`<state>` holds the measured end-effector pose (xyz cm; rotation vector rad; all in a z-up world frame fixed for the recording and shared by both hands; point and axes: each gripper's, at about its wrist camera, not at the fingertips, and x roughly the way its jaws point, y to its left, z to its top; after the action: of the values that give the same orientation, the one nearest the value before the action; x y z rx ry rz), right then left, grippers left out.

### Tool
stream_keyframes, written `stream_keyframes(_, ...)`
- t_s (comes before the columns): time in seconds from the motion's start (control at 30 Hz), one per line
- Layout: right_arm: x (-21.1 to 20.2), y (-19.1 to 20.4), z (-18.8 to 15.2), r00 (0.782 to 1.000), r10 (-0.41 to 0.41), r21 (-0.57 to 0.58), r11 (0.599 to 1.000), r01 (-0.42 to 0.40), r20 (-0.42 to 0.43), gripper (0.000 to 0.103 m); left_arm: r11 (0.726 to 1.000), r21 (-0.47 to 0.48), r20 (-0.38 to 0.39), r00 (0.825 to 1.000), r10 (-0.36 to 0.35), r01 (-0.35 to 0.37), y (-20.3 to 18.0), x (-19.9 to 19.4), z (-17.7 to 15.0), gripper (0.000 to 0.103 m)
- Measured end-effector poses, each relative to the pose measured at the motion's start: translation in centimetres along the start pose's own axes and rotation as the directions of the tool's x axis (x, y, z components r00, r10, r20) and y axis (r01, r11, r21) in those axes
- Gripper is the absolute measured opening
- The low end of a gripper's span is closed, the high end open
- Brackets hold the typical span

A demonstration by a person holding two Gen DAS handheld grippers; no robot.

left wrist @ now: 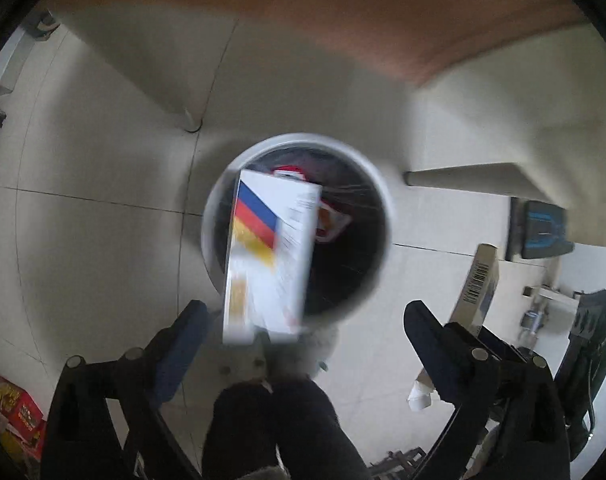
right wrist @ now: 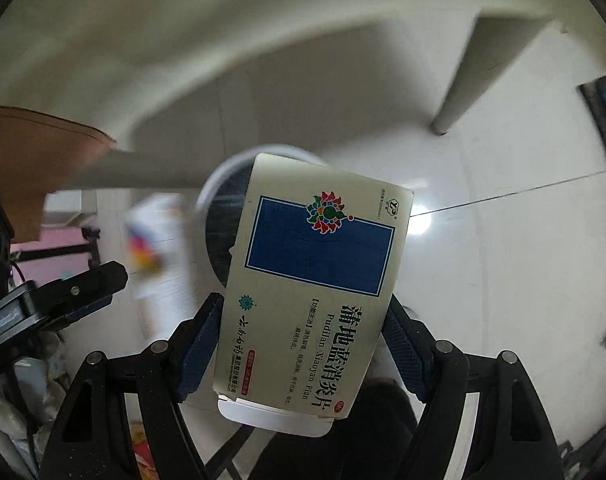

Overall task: Collect trash
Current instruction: 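Carry both medicine boxes to the bin and open both tools over it, then move both tools back over the table toward the foil pack and rice bag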

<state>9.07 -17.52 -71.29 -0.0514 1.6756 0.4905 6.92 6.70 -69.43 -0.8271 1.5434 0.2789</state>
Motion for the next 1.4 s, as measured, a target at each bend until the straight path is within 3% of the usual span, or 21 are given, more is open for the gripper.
stream_keyframes(0.07, 3.0, -0.2, 0.5, 1.000, 0.010, -0.013, 1.000, -0.011, -0.026, 0.082, 0.999, 0.001, 0.012, 0.999, 0.037, -0.037, 0.3, 1.4, 0.3, 0.100)
stream_keyframes(0.17, 5.1, -0.6, 0.6, 0.999, -0.005, -0.018, 1.000, 0.005, -0.041, 0.100, 0.993, 0.017, 0.068, 0.991, 0.117, -0.118, 0.9, 1.3, -0.4, 0.100)
stream_keyframes(0.4, 3.5, -0.9, 0.8, 0.995, -0.092, -0.049, 0.995, 0.090, -0.026, 0.100, 0.978, 0.042, 0.100, 0.975, 0.197, -0.202, 1.5, -1.2, -2.0, 0.100)
stream_keyframes(0.53, 1.2, 0.1, 0.9, 0.984, -0.180, -0.076, 0.981, 0.179, -0.003, 0.100, 0.968, 0.052, 0.108, 0.965, 0.240, -0.246, 1.1, -3.1, -3.5, 0.100)
stream_keyframes(0.77, -3.1, 1.6, -0.1, 0.969, -0.246, -0.101, 0.964, 0.247, 0.025, 0.100, 0.964, 0.040, 0.115, 0.960, 0.256, -0.262, -0.2, -6.2, -5.7, 0.100)
stream_keyframes(1.1, -11.9, 3.8, -1.9, 0.962, -0.261, -0.133, 0.954, 0.270, 0.076, 0.100, 0.965, 0.054, 0.147, 0.958, 0.247, -0.257, -3.3, -11.7, -8.5, 0.100)
stream_keyframes(1.4, -22.2, 6.4, -4.9, 0.963, -0.240, -0.134, 0.958, 0.255, 0.119, 0.100, 0.964, 0.078, 0.173, 0.956, 0.239, -0.255, -6.0, -20.0, -12.6, 0.100)
